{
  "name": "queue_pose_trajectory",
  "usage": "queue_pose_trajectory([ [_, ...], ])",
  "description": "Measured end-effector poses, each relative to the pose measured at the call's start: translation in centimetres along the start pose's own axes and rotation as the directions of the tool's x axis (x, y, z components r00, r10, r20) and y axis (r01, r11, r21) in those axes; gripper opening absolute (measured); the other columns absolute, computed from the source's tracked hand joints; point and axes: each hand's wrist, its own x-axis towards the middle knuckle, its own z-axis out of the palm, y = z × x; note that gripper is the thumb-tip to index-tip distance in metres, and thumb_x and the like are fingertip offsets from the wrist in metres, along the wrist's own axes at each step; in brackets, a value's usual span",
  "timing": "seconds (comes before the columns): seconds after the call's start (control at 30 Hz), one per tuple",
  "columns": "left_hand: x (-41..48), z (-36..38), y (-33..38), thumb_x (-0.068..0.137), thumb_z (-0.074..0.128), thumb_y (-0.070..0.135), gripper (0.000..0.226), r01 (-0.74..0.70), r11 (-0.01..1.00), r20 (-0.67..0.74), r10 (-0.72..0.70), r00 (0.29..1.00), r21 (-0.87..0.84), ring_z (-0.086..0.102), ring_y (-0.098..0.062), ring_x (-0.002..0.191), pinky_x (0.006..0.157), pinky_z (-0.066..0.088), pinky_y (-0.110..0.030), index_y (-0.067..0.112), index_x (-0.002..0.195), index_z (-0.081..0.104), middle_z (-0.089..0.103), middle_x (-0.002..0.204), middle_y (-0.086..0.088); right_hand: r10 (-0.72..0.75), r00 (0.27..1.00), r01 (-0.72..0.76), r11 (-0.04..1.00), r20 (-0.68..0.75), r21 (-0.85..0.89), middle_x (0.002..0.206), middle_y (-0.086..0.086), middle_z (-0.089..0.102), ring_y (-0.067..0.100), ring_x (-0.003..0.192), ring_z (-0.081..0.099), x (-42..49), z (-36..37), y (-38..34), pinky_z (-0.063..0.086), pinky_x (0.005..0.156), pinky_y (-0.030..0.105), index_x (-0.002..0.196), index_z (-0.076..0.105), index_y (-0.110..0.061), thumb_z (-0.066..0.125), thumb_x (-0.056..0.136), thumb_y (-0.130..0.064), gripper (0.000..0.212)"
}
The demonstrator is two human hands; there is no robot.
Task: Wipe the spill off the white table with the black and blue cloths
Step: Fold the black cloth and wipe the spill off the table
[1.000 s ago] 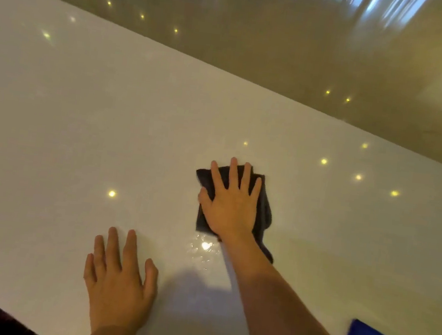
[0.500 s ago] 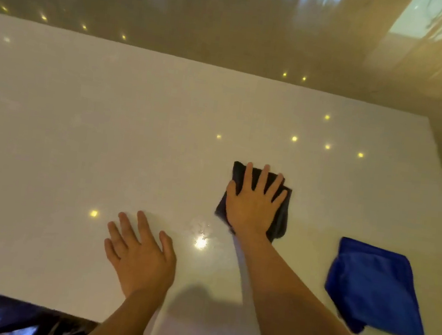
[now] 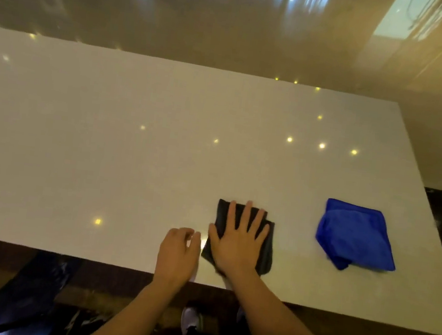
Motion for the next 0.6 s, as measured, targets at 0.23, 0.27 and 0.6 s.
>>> queue_pose_trajectory([
  [0.23, -4.4, 1.9, 1.4, 0.095, 0.054, 0.012, 0.020, 0.130, 0.987, -0.018, -0.132, 0.991, -0.093, 0.050, -0.011, 0.090, 0.078, 0.038, -0.017, 0.008, 0.114, 0.061, 0.061, 0.108, -0.002, -0.303, 0.908, 0.347, 0.931, 0.291, -0.113, 0.167, 0.014, -0.027, 0.043, 0.152, -0.025, -6.8, 0.2, 0.5, -0.012, 0.122, 0.059, 0.160, -0.019, -0.023, 0.052, 0.093, -0.052, 0.102],
  [0.27, -4.5, 2.1, 1.6, 0.094, 0.057, 0.011, 0.021, 0.158, 0.980, -0.031, -0.162, 0.986, -0.118, 0.050, -0.010, 0.089, 0.072, 0.039, -0.015, 0.008, 0.114, 0.059, 0.058, 0.105, 0.001, -0.313, 0.897, 0.359, 0.928, 0.313, -0.101, 0.168, 0.013, -0.026, 0.041, 0.153, -0.025, -7.0, 0.0, 0.8, -0.011, 0.124, 0.058, 0.160, -0.018, -0.023, 0.052, 0.093, -0.052, 0.101],
  [0.6, -4.6, 2.2, 3.5, 0.089, 0.067, 0.011, 0.023, 0.553, 0.777, 0.430, -0.407, 0.806, -0.301, 0.067, -0.037, 0.092, 0.084, 0.058, -0.048, -0.007, 0.103, 0.067, 0.071, 0.104, -0.024, -0.220, 0.938, 0.187, 0.972, 0.269, 0.144, 0.162, 0.009, 0.034, 0.038, 0.146, 0.029, -10.6, -3.9, 5.0, 0.035, 0.114, 0.051, 0.159, 0.028, -0.023, 0.046, 0.095, -0.065, 0.079],
])
